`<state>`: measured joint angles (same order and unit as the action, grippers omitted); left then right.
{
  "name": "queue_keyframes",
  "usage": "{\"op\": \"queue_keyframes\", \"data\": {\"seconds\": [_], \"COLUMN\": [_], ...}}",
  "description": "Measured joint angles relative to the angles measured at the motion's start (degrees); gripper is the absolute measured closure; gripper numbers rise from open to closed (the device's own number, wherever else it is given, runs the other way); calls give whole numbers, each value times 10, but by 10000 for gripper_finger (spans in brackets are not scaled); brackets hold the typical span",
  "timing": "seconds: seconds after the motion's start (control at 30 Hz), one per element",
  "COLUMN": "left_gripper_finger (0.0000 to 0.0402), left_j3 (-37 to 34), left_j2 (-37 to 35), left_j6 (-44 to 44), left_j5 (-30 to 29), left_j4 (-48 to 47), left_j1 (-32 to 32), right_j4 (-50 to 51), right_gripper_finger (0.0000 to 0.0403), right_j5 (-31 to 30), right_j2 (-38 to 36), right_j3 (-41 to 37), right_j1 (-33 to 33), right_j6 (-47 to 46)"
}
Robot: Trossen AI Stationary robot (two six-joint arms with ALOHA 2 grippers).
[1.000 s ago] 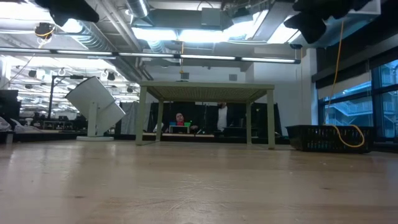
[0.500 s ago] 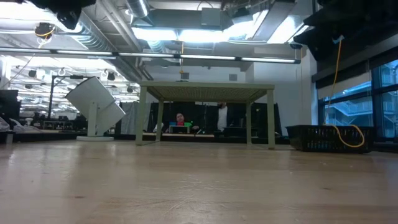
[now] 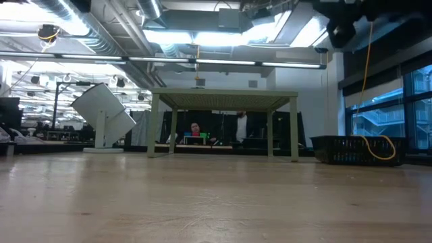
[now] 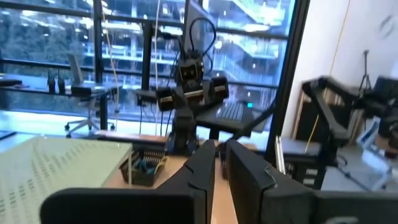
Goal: Pick & Place Office Desk Supplies
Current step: Put the top right black bin on the shelf
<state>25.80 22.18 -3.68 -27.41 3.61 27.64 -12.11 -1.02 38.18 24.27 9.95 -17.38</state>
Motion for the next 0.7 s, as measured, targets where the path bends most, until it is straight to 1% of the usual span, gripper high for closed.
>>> {"op": "queue_keyframes", "data": {"seconds": [0.1,0.27,0.53,0.7], "left_gripper_finger": [368,368,368,368], "left_j3": [0,0,0,0], "left_j2": [2,2,2,2], "left_j6": [0,0,6,16], "left_j5": [-5,-6,-14,-9], "left_j4": [25,25,24,24], "left_j1": [0,0,0,0], "right_j4": [-13,-7,-8,1], "right_gripper_finger": [203,203,203,203], "right_j5": [-23,-99,-109,-127], "right_j2": [2,3,12,23], "right_j3": [0,0,0,0], "right_j1": [0,0,0,0], "right_j6": [13,17,31,15]}}
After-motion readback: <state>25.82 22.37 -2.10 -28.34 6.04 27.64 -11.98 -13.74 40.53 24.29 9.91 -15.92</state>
